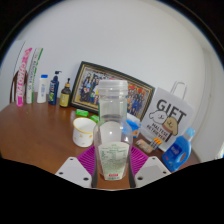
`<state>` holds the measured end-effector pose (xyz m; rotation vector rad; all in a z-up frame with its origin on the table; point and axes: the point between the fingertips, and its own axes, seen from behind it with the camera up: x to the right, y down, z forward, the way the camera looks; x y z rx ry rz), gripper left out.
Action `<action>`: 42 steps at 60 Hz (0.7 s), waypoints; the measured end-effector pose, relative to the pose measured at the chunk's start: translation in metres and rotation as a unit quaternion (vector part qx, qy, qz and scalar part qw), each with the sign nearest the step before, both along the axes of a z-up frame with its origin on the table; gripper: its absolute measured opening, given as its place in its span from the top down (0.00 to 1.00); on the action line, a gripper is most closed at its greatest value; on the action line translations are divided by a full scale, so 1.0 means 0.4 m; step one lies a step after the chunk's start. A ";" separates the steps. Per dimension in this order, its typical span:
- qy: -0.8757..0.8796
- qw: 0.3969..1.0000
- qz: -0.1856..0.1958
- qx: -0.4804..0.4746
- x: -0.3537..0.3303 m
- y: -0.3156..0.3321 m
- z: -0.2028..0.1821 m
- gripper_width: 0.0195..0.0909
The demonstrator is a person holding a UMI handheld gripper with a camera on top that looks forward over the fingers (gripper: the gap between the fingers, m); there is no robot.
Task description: Pour water
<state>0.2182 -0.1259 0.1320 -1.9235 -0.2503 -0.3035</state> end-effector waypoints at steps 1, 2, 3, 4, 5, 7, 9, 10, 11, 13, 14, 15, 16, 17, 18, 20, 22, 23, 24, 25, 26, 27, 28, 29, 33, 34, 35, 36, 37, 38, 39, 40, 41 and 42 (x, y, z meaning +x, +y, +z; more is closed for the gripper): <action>-0.018 1.000 -0.005 0.002 0.014 0.012 0.014 0.67; -0.036 0.999 -0.009 0.003 0.028 0.024 0.026 0.68; -0.056 0.998 -0.013 0.003 0.041 0.036 0.038 0.68; -0.075 0.997 -0.016 0.003 0.054 0.049 0.050 0.68; -0.095 0.995 -0.019 0.004 0.067 0.062 0.063 0.68; -0.137 0.990 -0.025 0.007 0.099 0.089 0.085 0.68; -0.180 0.983 -0.028 0.008 0.122 0.116 0.106 0.68; -0.202 0.979 -0.029 0.008 0.130 0.131 0.115 0.68; -0.224 0.974 -0.030 0.007 0.138 0.144 0.125 0.68; -0.266 0.963 -0.030 0.005 0.152 0.171 0.140 0.68; -0.287 0.958 -0.028 0.005 0.156 0.184 0.146 0.67; -0.307 0.951 -0.026 0.005 0.159 0.198 0.153 0.67; -0.327 0.945 -0.021 0.006 0.165 0.214 0.159 0.67; -0.348 0.937 -0.019 0.006 0.167 0.228 0.165 0.68; -0.370 0.929 -0.016 0.007 0.170 0.237 0.170 0.67; -0.415 0.910 -0.013 0.005 0.173 0.260 0.183 0.68; -0.457 0.889 -0.006 0.006 0.168 0.282 0.194 0.68; -0.477 0.879 0.000 0.006 0.163 0.293 0.196 0.68; -0.498 0.867 0.006 0.006 0.157 0.304 0.198 0.68; -0.519 0.855 0.013 0.006 0.152 0.315 0.201 0.68; -0.540 0.841 0.019 0.006 0.146 0.325 0.202 0.68; -0.561 0.827 0.027 0.008 0.143 0.339 0.201 0.68; -0.580 0.814 0.033 0.007 0.136 0.349 0.200 0.68; -0.599 0.800 0.039 0.006 0.130 0.356 0.200 0.68; -0.659 0.749 0.060 0.005 0.104 0.384 0.194 0.68; -0.673 0.737 0.064 0.005 0.100 0.390 0.194 0.68; -0.684 0.726 0.067 0.006 0.097 0.396 0.193 0.68; -0.695 0.716 0.070 0.005 0.093 0.401 0.192 0.68; -0.705 0.706 0.073 0.003 0.089 0.404 0.190 0.68; -0.715 0.695 0.076 0.001 0.087 0.408 0.189 0.68; -0.724 0.685 0.078 -0.002 0.086 0.411 0.188 0.68; -0.733 0.675 0.080 -0.004 0.086 0.414 0.187 0.67; -0.742 0.666 0.081 -0.006 0.086 0.416 0.186 0.68; -0.749 0.657 0.083 -0.009 0.086 0.419 0.185 0.68</action>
